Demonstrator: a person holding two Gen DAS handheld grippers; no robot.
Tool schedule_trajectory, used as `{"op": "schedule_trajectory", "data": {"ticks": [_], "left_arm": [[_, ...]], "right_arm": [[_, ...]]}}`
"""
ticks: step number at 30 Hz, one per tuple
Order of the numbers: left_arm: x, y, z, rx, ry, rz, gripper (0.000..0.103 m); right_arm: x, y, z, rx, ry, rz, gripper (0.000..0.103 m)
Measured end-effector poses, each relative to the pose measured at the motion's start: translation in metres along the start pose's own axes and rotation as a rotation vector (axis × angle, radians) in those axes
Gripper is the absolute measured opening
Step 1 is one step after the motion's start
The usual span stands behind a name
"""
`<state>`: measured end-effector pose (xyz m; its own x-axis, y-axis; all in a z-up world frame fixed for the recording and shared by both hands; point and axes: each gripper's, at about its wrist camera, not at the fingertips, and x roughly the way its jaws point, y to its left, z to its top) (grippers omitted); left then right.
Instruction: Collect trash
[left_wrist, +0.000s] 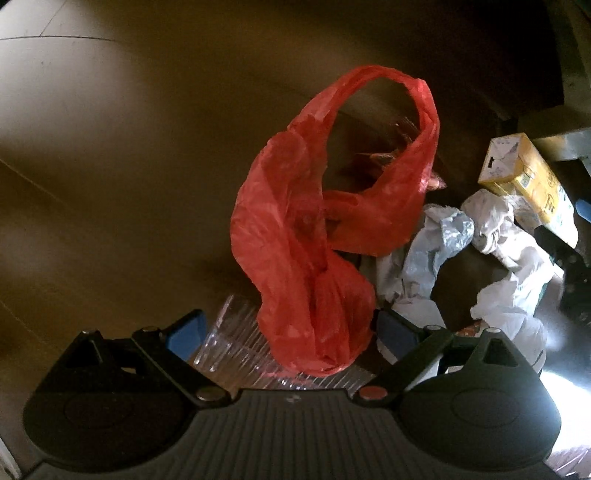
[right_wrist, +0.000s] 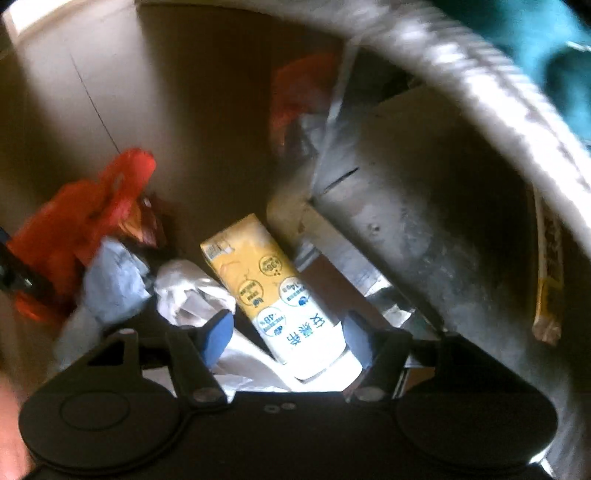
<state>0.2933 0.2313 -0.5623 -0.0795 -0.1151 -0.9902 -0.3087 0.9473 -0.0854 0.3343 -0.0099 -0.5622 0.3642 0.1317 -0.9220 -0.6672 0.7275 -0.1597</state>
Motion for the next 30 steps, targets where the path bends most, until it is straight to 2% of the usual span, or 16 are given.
{"op": "schedule_trajectory", "data": {"ticks": [3,4,7,11,13,15,17,19,22,25,28,30], "left_arm": [[0.003,0.001,0.001,-0.007,-0.005,-0.007,0.094],[0.004,0.002,0.002,-0.01,-0.003,-0.011,0.092],[0.006,0.003,0.001,-0.018,0.001,-0.028,0.088],[0.009,0.003,0.0,-0.018,0.004,-0.04,0.077],[0.01,0.006,0.001,-0.039,0.007,-0.047,0.077],[0.011,0.01,0.002,-0.059,0.012,-0.055,0.076],[0.013,0.012,0.003,-0.069,0.016,-0.062,0.069],[0.013,0.013,0.003,-0.07,0.015,-0.049,0.064],[0.012,0.015,0.003,-0.076,0.007,-0.051,0.059],[0.013,0.016,0.001,-0.08,-0.003,-0.043,0.055],[0.01,0.011,-0.002,-0.068,-0.01,-0.019,0.052],[0.004,0.011,0.0,-0.066,-0.013,-0.011,0.051]], "right_arm": [[0.007,0.008,0.0,-0.004,0.027,-0.072,0.07],[0.009,0.008,0.001,0.024,0.057,-0.06,0.07],[0.009,0.005,-0.001,0.144,0.108,0.029,0.068],[-0.004,0.014,-0.002,0.102,0.068,0.141,0.068],[-0.005,0.009,0.001,0.114,0.045,0.107,0.068],[0.003,-0.002,0.008,0.194,0.064,0.102,0.068],[0.011,-0.01,0.016,0.237,0.091,0.108,0.068],[0.02,-0.01,0.021,0.211,0.121,0.117,0.068],[0.025,-0.014,0.025,0.193,0.156,0.084,0.065],[0.024,-0.016,0.029,0.234,0.149,0.084,0.064],[0.02,-0.016,0.033,0.216,0.127,0.091,0.062],[0.017,-0.016,0.035,0.217,0.116,0.11,0.051]]}}
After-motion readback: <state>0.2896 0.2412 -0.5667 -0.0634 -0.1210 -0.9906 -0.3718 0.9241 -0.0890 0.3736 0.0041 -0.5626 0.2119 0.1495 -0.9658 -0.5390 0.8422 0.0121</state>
